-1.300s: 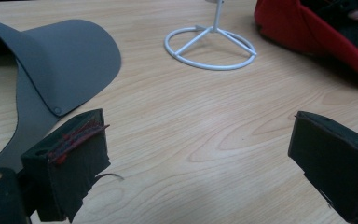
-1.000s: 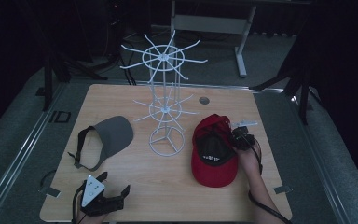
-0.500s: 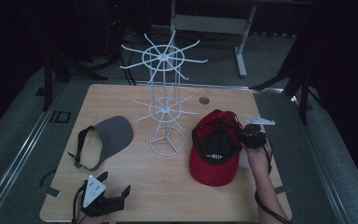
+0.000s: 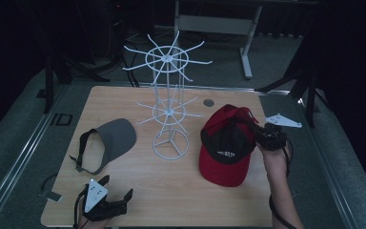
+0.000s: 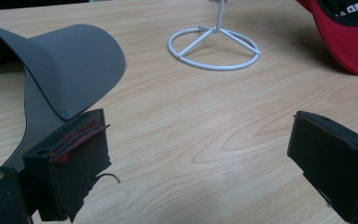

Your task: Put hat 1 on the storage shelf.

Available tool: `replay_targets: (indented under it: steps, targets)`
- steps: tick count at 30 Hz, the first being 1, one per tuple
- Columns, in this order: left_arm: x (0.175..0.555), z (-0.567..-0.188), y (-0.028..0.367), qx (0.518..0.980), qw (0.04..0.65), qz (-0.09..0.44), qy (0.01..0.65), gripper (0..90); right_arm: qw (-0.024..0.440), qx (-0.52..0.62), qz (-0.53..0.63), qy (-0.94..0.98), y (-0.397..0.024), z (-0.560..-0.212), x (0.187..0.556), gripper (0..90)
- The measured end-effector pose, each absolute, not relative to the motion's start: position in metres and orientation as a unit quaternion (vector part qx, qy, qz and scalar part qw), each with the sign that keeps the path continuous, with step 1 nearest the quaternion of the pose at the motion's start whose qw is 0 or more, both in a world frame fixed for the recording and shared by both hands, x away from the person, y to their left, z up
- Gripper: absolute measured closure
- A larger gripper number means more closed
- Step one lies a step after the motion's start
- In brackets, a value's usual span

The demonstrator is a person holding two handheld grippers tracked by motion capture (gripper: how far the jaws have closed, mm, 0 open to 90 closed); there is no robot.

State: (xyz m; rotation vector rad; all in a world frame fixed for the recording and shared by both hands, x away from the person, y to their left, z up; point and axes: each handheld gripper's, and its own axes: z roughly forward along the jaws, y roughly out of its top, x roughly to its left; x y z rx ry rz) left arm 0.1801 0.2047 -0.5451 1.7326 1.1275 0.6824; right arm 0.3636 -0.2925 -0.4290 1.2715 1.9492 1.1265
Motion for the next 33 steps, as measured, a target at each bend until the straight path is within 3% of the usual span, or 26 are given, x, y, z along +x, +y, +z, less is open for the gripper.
replay_targets:
  steps: [15,33]
  targets:
    - [0.181,-0.533,0.2,0.707,0.469,0.286,0.445,5.7,0.31,0.442,0.472,0.697,-0.298,-0.376,0.329,85.5]
    - [0.196,-0.473,0.161,0.713,0.518,0.287,0.376,5.7,0.326,0.415,0.503,0.684,-0.3,-0.346,0.3,85.4]
